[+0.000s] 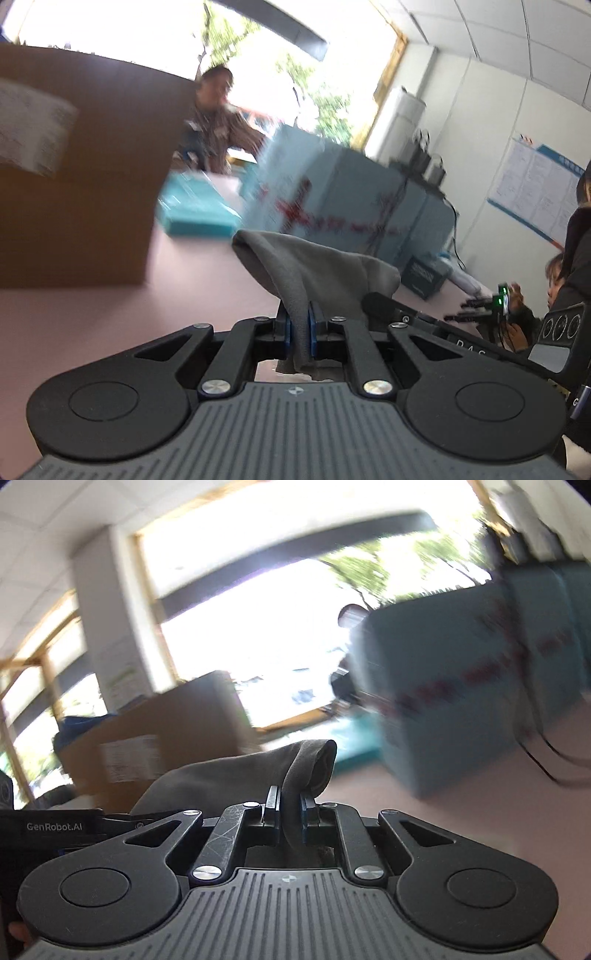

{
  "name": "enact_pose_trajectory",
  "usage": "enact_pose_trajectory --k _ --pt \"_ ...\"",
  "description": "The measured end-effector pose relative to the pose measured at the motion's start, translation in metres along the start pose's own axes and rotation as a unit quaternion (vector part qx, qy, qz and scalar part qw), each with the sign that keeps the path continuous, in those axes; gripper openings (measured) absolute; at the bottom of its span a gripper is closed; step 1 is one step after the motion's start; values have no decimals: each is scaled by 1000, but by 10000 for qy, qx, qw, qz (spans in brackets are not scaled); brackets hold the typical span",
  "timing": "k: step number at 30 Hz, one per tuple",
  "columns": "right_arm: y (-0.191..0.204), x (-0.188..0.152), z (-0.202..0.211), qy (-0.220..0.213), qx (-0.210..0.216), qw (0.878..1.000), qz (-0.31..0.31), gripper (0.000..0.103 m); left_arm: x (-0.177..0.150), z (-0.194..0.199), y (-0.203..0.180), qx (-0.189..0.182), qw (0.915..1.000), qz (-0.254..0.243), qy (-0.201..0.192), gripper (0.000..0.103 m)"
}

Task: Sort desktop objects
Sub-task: 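Carry the grey cloth into the white ribbed box and open the right gripper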

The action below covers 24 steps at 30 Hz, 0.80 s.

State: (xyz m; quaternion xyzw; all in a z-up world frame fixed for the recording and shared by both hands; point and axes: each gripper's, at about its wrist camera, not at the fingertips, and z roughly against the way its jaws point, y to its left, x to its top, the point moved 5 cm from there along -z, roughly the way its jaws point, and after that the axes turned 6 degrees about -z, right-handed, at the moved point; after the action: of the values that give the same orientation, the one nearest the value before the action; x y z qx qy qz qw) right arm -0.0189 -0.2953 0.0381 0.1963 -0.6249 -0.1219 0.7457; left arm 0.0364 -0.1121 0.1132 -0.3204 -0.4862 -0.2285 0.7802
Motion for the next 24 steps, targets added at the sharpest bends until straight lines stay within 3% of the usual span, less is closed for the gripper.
enact_pose_trajectory --k 8,12,16,21,24 --pt "142 -8 -9 -140 1430 9883 509 10 12 144 64 876 9937 -89 -687 8" --pt "203 -29 -32 101 1638 9826 870 10 8 197 103 1266 9889 127 -771 8" --pt "242 -54 -63 568 1717 9785 996 10 2 222 143 1688 9840 251 -504 9" --pt "272 -83 -106 1317 1485 9759 908 10 -15 217 202 1834 9767 1074 305 10" --pt "284 -102 -122 1769 1388 9708 839 10 -25 210 224 2046 9685 1212 742 10"
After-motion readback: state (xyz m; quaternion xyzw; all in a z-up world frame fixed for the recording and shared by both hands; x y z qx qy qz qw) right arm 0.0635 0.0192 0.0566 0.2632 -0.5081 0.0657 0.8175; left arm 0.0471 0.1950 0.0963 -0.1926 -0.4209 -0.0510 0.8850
